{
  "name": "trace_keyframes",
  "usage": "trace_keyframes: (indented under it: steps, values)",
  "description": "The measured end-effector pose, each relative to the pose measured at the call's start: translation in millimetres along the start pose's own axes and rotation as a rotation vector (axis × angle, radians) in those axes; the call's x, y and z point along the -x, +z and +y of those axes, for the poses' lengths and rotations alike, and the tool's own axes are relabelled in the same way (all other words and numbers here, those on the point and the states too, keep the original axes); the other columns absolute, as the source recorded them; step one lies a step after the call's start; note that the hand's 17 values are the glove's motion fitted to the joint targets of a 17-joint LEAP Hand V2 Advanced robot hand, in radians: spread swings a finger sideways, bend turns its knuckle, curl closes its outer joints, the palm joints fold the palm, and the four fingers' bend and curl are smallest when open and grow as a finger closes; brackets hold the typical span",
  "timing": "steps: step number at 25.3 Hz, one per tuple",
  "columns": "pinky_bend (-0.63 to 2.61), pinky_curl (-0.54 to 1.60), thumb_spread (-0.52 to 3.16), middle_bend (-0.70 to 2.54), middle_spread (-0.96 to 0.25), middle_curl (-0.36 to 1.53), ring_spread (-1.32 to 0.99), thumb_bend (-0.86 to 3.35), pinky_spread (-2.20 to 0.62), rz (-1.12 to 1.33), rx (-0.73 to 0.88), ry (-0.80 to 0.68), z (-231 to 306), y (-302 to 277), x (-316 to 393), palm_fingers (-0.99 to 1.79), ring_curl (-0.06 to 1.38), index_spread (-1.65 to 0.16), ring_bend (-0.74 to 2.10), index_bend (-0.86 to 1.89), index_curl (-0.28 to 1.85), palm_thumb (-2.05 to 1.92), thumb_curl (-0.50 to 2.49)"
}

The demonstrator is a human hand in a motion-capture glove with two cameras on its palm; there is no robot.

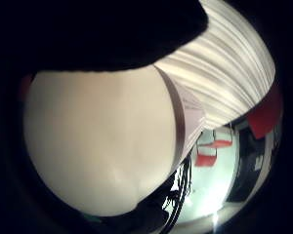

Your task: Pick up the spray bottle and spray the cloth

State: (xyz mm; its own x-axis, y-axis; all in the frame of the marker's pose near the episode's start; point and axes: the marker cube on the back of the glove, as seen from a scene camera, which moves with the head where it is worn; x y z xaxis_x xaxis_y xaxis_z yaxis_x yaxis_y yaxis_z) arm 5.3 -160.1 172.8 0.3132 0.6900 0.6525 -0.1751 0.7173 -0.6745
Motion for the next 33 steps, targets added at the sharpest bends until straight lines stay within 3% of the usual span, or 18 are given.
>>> trace_keyframes:
  steps: [10,14,23,33]
  values:
    - [0.1,0.13,0.59,0.59,-0.05,0.62,-0.17,-0.02,0.21,-0.226,-0.314,-0.589,49.5,-17.6,47.7,0.85,0.51,-0.14,0.62,0.35,0.6,1.16,0.83]
    - [0.1,0.13,0.58,0.59,-0.04,0.62,-0.17,-0.02,0.21,-0.305,-0.425,-0.756,64.4,-18.7,56.2,0.87,0.51,-0.14,0.6,0.37,0.61,1.15,0.83]
    - [0.09,0.12,0.54,0.6,-0.04,0.62,-0.16,-0.02,0.21,-0.321,-0.467,-0.798,71.9,-23.3,69.9,0.89,0.51,-0.13,0.59,0.38,0.62,1.13,0.84]
    - [0.09,0.12,0.52,0.61,-0.04,0.63,-0.16,-0.02,0.21,-0.373,-0.385,-0.882,80.2,8.8,133.9,0.89,0.51,-0.13,0.57,0.38,0.62,1.13,0.84]
